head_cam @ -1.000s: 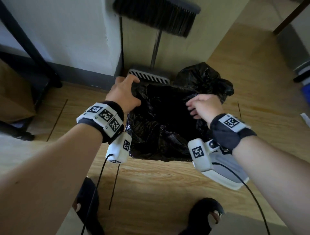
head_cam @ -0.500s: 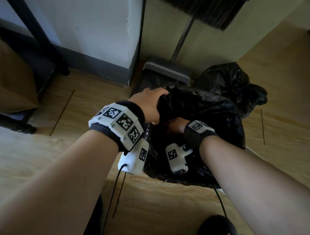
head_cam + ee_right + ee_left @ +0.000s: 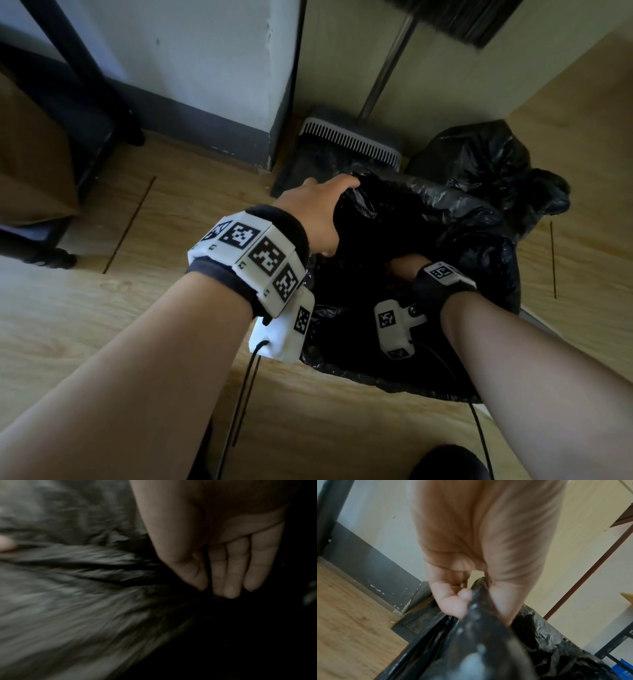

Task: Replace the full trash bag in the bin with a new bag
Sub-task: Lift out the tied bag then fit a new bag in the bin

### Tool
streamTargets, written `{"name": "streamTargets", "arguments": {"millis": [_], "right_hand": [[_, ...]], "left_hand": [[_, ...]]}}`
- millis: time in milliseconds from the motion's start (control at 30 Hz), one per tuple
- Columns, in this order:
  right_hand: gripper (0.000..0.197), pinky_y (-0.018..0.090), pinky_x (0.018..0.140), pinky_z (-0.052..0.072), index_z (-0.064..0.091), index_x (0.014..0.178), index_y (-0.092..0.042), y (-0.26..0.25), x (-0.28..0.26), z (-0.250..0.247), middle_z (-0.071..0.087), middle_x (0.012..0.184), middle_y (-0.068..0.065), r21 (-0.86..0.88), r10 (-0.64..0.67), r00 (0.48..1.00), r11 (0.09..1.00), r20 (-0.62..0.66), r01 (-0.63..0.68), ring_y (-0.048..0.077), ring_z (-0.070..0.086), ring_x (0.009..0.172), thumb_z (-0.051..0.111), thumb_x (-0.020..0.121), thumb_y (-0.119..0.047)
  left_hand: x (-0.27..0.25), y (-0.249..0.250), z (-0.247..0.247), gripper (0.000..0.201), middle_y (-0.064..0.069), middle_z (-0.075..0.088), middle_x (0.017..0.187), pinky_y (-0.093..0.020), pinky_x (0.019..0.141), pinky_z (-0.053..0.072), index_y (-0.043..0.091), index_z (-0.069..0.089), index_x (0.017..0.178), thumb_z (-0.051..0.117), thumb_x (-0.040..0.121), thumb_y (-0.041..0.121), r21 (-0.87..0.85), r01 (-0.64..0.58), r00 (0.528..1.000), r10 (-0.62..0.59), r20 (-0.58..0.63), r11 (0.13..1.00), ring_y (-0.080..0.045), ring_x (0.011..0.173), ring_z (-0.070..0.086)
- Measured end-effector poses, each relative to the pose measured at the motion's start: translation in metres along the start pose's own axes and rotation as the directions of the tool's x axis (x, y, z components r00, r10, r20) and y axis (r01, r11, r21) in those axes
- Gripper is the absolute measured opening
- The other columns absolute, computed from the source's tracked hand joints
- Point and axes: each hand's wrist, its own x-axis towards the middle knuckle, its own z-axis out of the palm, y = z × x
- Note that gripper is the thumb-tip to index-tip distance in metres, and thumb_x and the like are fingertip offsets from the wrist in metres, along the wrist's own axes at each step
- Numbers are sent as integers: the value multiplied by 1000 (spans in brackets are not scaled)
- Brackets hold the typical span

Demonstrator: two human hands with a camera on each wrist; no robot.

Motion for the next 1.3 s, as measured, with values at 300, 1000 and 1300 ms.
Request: {"name": "streamTargets", "arguments": {"millis": [300, 1000, 1300], "right_hand": [[46, 33, 105, 38, 45, 139, -8, -28, -27, 19, 48, 142, 13, 12, -117, 956, 993, 270, 118, 30, 45, 130, 52, 93, -9], [34, 36, 96, 45, 49, 133, -5, 3, -119, -56, 62, 112, 16, 551, -178, 984, 821, 0, 148, 24, 62, 95, 38, 100, -9], [26, 37, 72, 52, 66, 69, -25, 119, -177, -88, 70, 96, 15, 550, 54, 885, 800, -462, 238, 27, 63, 85, 56, 90, -14]], "left_hand": [[-1, 1, 1, 100, -11, 35, 137, -28, 60, 43, 44, 16, 145, 72, 71, 6, 14, -4, 1000, 4, 4, 1000, -27, 85, 51], [-38, 64, -17, 53, -8, 43, 138, -34, 102, 42, 24, 50, 132, 64, 81, 24, 52, -144, 948, 153, -279, 988, -26, 124, 47], [-41, 175, 59, 50, -7, 47, 139, -31, 96, 43, 20, 49, 134, 61, 86, 26, 48, -321, 938, 325, -120, 946, -24, 121, 51]]}}
